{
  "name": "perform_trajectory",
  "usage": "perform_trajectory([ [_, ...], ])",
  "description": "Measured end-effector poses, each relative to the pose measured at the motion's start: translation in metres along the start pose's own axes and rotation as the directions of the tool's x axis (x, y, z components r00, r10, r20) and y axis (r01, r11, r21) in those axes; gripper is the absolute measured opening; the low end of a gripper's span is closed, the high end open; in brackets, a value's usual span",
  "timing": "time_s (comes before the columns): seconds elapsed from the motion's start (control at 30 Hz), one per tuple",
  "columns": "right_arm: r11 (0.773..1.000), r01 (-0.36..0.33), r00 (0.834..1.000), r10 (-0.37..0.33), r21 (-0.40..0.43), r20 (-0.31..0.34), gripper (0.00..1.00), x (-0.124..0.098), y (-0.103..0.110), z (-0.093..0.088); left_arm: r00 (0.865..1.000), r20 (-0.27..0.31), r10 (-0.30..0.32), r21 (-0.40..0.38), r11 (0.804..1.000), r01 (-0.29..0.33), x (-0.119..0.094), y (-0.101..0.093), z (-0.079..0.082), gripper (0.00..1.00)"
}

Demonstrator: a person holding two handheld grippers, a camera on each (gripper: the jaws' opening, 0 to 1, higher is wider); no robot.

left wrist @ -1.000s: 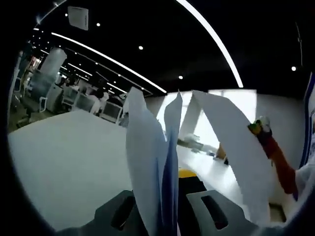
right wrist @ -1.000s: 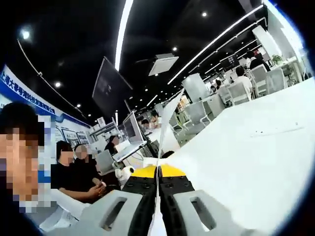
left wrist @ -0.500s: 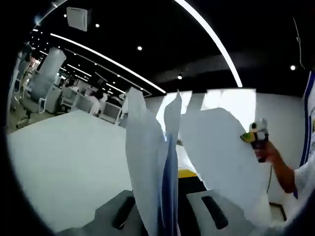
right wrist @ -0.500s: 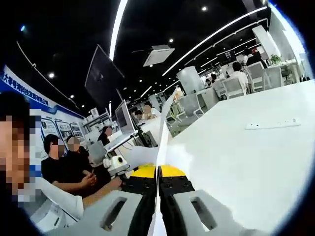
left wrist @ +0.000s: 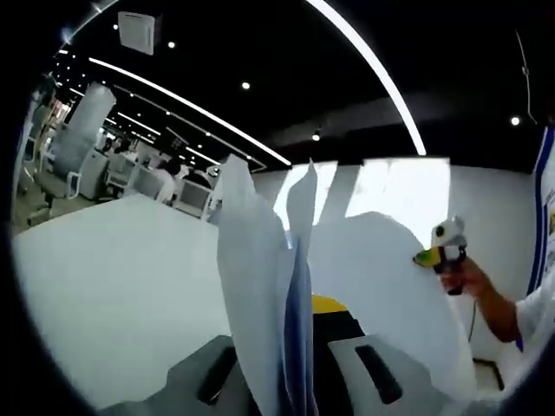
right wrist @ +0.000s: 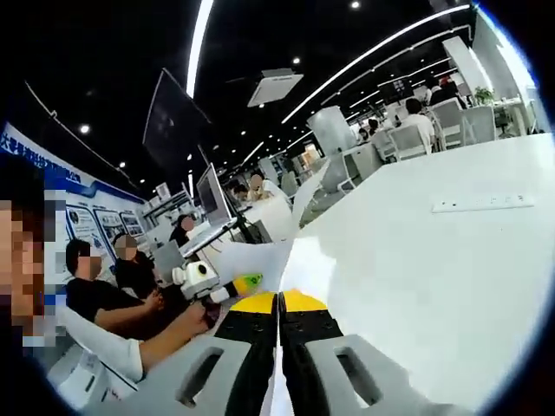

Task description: Organize the stack of printing papers by aligning and flattening the scattered papers on the table

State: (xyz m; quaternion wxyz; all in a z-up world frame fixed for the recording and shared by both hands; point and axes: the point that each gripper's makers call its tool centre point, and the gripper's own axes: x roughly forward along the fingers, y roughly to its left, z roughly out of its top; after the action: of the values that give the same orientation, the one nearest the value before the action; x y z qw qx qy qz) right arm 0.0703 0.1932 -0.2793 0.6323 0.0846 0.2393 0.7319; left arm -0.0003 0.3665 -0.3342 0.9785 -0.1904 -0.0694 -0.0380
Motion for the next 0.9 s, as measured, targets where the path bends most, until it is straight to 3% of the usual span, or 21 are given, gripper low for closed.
perform_trajectory([
  [0.9,0.999,0.024,0.997,-0.027,-0.041,-0.070,0.00,0.022,-0.004,-0.021,1.000,0.007,-0.010,0.007,1.000,0.010,-0.001,0.000,0.004,0.06],
])
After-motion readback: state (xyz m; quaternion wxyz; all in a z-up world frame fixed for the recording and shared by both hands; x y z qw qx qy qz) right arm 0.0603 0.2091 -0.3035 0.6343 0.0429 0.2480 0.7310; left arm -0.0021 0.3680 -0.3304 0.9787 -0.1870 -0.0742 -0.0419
